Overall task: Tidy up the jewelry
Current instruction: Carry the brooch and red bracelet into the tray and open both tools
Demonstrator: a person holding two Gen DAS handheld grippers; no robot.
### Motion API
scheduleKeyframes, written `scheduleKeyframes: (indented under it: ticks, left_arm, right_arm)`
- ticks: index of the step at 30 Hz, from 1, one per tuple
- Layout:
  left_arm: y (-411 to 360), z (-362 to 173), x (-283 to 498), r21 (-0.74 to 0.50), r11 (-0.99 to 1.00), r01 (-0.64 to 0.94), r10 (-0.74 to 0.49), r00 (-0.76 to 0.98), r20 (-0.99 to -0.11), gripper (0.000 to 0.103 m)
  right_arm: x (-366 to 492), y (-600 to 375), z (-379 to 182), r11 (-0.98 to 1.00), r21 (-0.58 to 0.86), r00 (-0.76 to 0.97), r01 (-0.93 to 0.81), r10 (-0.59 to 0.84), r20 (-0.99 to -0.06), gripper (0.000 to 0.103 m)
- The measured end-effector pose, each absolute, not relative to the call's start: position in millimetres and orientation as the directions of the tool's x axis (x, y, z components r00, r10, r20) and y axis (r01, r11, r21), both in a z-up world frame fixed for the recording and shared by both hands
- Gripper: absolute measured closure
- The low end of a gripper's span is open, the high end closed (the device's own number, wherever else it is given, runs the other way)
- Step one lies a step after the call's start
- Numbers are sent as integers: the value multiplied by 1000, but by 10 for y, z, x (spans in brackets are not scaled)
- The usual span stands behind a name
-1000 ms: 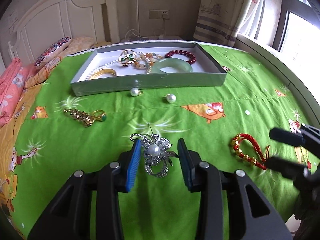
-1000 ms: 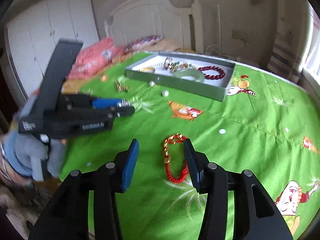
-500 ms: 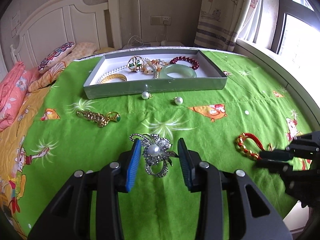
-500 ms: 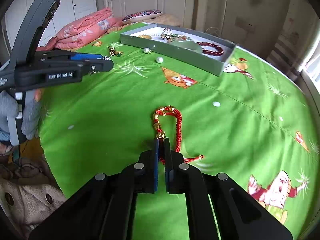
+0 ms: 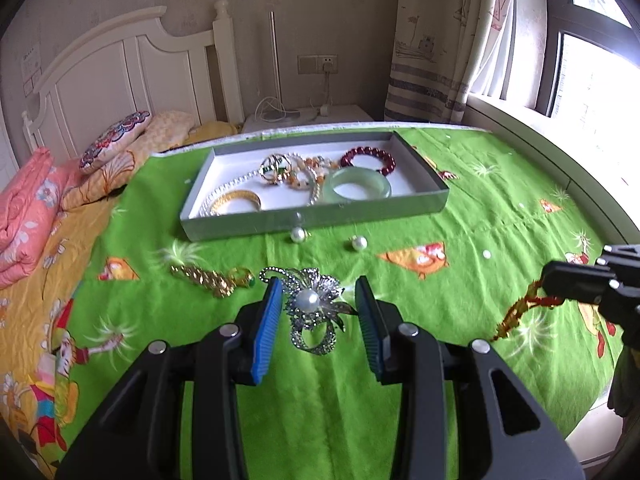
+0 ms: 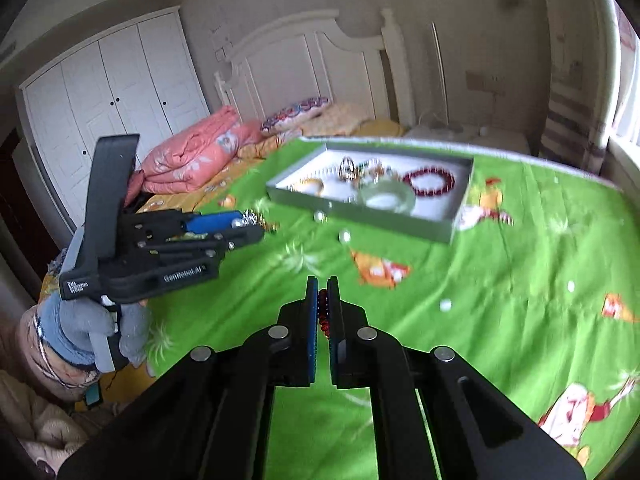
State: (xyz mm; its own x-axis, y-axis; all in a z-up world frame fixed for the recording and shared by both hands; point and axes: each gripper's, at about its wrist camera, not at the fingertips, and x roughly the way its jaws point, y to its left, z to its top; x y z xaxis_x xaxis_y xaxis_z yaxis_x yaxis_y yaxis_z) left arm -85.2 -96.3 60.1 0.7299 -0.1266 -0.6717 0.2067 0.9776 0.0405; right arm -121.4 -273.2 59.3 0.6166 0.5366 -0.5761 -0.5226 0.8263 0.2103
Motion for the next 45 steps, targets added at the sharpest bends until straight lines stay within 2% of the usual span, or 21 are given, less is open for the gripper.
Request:
scheduleKeyframes:
  ticks: [13, 23, 34, 37, 39, 40, 41, 42, 45]
  left_arm:
    - [-965, 830, -547, 61, 973, 221, -128, 744, -656, 66]
    - [-910, 854, 116, 49, 981, 188, -104, 721, -685, 66]
    - [-816, 597, 970, 87, 991, 102, -7, 685, -728, 66]
    - [-792, 491, 1124, 86, 992, 91, 4, 668, -744, 65]
    - [-763, 421, 1171, 82, 992, 92, 1, 660, -751, 59]
    - [-757, 403, 1160, 81, 992, 92, 0, 661, -750, 41]
    - [-737, 407, 1117, 87, 993, 83, 8, 674, -738, 31]
    - [-724, 418, 1079, 92, 993, 76, 14, 686, -727, 23]
    - [-638, 465, 933, 101, 993, 66, 25, 703, -710, 20]
  right_arm:
    - [-781, -2550, 903, 841, 151, 666, -520, 510, -545, 99]
    - [52, -2357, 925, 876, 161, 693, -456, 462, -554, 99]
    - [816, -2146, 424, 881, 229, 613, -415, 456, -646, 98]
    - [898, -2148, 318, 885, 254, 596, -392, 454, -662, 93]
    - [884, -2215, 289, 874, 307, 579, -376, 481, -659, 80]
    - [829, -2270, 301, 870, 323, 587, -372, 490, -644, 64]
    - [761, -2314, 327, 871, 319, 604, -374, 490, -629, 54]
    - [685, -2360, 356, 872, 314, 620, -375, 488, -615, 54]
    - [453, -2536, 413, 865, 338, 637, -371, 501, -585, 54]
